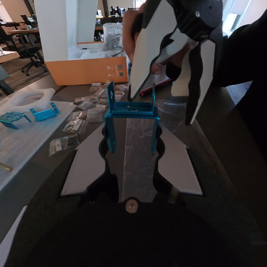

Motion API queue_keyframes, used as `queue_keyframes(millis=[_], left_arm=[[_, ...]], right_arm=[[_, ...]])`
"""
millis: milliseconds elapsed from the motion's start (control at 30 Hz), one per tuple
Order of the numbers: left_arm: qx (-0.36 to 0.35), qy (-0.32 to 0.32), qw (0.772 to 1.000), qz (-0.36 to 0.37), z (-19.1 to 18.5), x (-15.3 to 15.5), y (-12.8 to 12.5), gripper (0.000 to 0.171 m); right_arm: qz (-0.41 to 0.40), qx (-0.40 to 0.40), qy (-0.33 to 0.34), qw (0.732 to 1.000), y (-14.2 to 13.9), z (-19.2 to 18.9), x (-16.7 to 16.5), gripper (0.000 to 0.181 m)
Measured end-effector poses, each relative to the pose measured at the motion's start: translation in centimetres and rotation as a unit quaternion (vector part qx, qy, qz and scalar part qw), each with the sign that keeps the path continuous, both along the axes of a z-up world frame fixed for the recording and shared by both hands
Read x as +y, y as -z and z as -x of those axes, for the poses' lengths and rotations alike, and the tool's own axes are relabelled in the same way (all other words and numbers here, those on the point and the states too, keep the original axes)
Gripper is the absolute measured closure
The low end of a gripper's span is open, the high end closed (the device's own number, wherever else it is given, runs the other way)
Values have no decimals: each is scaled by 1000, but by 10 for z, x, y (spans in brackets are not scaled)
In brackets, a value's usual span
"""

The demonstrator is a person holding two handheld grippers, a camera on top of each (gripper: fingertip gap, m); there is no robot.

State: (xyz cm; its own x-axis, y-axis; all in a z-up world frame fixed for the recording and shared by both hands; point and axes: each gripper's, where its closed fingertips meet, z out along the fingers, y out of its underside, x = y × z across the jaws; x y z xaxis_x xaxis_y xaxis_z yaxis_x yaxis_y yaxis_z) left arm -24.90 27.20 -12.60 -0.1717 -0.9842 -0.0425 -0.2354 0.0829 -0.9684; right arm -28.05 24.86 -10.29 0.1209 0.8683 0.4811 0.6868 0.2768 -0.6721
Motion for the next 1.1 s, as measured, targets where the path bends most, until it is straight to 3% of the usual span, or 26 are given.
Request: queue_keyframes(millis=[67, 333, 867, 1000, 1100], left_arm=[[1, 4, 1000, 0, 0, -1, 1, 106], [3, 11, 1000, -9, 0, -3, 3, 106], [23, 8, 999, -40, 0, 0, 12, 106], [15, 3, 999, -38, 0, 1, 9, 106], [12, 7, 999, -33, 0, -2, 9, 106]], right_arm=[[10, 19, -16, 1000, -5, 2, -4, 114], [39, -12, -24, 999, 11, 0, -3, 111], [57, -14, -30, 998, 16, 1, -4, 113], [54, 40, -25, 997, -8, 1, -4, 114], [68, 115, 16, 991, -35, -3, 10, 107]])
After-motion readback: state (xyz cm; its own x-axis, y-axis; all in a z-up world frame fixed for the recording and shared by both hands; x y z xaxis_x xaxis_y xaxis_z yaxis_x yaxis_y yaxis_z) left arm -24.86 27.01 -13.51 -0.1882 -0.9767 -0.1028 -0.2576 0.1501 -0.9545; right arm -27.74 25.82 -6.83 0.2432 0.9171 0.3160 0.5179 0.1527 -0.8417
